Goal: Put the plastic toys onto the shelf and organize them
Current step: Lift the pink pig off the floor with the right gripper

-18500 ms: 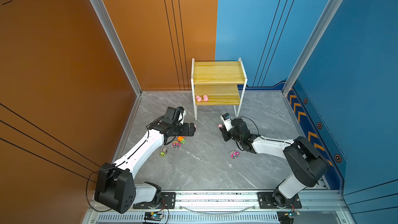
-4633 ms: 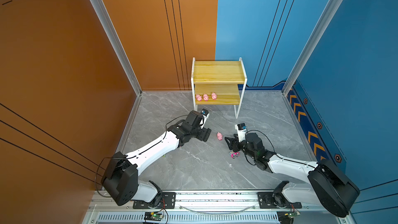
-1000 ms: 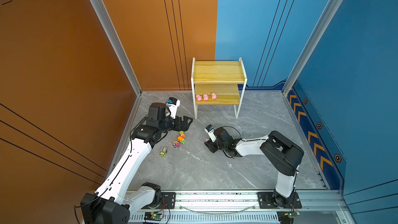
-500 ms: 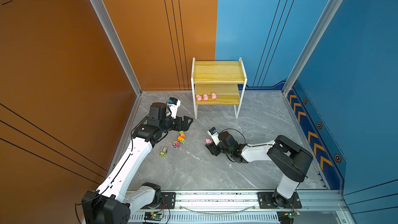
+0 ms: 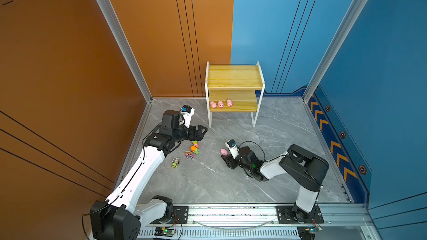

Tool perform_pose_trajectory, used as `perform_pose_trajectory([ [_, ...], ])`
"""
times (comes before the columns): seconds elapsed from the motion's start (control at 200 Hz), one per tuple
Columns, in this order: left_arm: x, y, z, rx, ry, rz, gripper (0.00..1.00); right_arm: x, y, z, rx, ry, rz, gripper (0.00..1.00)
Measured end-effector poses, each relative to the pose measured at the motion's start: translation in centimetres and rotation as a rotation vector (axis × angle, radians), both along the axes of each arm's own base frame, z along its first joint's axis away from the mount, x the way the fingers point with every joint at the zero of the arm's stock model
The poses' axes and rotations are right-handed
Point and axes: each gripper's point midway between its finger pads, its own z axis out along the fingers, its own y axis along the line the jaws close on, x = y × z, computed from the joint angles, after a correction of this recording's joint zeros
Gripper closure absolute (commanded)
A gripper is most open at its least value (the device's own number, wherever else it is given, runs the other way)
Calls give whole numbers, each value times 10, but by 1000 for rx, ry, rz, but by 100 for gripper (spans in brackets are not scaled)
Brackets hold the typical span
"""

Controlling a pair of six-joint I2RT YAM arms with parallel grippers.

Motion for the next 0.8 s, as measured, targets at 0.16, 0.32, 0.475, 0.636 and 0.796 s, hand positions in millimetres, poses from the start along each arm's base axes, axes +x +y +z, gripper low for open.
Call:
perform_pose_trajectory([
  [0.16,0,0,-5,4,10,-1,6,2,0,-5,0,-7,-7,41],
  [0.32,0,0,-5,4,9,-1,6,3,-2,-14,-20,0,-10,46],
  [0.475,0,0,-5,3,8,-1,6,8,1,-9,-15,-15,-10,49],
  [0.636,0,0,-5,4,7,-1,6,12,5,-3,-7,-32,-7,55],
  [0.796,1,0,-5,4,7,-1,6,16,10,3,5,-43,-5,60],
])
